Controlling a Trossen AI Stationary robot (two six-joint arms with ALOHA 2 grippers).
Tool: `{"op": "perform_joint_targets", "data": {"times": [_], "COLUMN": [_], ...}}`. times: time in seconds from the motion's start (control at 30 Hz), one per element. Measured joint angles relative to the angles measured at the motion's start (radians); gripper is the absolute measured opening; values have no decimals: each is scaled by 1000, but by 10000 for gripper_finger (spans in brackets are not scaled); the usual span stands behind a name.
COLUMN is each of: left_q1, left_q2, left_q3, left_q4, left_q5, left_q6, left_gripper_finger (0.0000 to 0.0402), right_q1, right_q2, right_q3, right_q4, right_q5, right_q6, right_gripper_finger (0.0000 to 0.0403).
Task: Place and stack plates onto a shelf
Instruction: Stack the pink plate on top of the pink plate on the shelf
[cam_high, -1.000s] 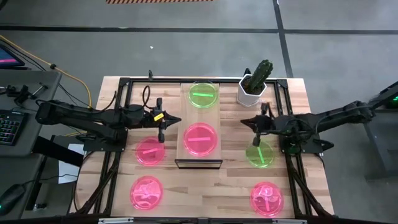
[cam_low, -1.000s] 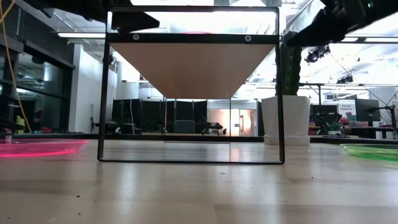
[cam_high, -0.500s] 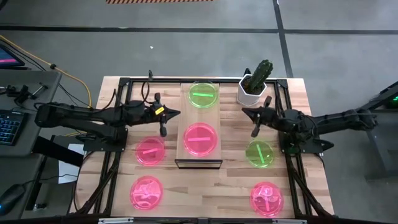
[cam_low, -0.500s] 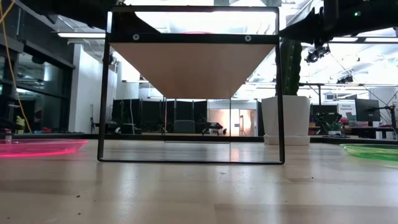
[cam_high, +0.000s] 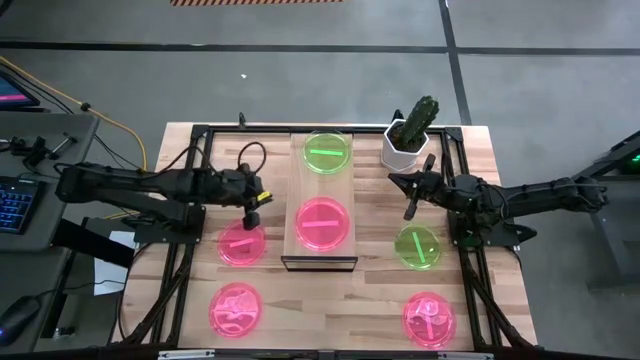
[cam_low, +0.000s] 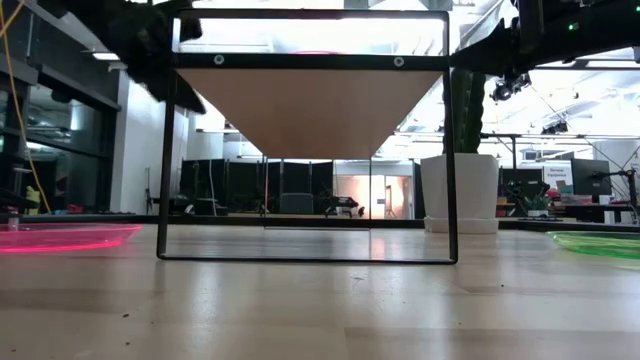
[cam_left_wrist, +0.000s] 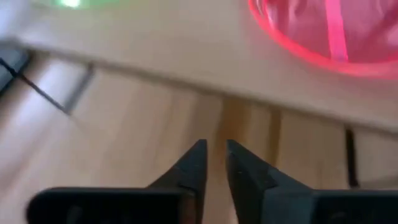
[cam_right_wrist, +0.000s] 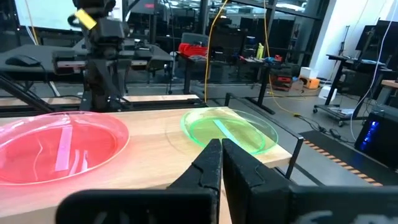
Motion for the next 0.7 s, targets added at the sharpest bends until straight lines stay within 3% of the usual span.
{"op": "perform_joint_targets", "data": {"times": [0.2,0.33,0.7], "left_q1": [-14,-13,-12], "left_q2": [35,112,338], "left_q3": [1,1,1], "left_q4": [-172,-253,-223], "left_q5": [144,163,173], "left_q6": [-81,-53,257], "left_gripper_finger": [127,162,175], "right_q1": [0,0,0], "right_q2": [0,0,3], "right_q3": [0,0,0], "right_q4": [1,1,-3], "right_q5": [-1,-3,-22], "right_q6": [0,2,2], "right_gripper_finger": [0,0,0]}}
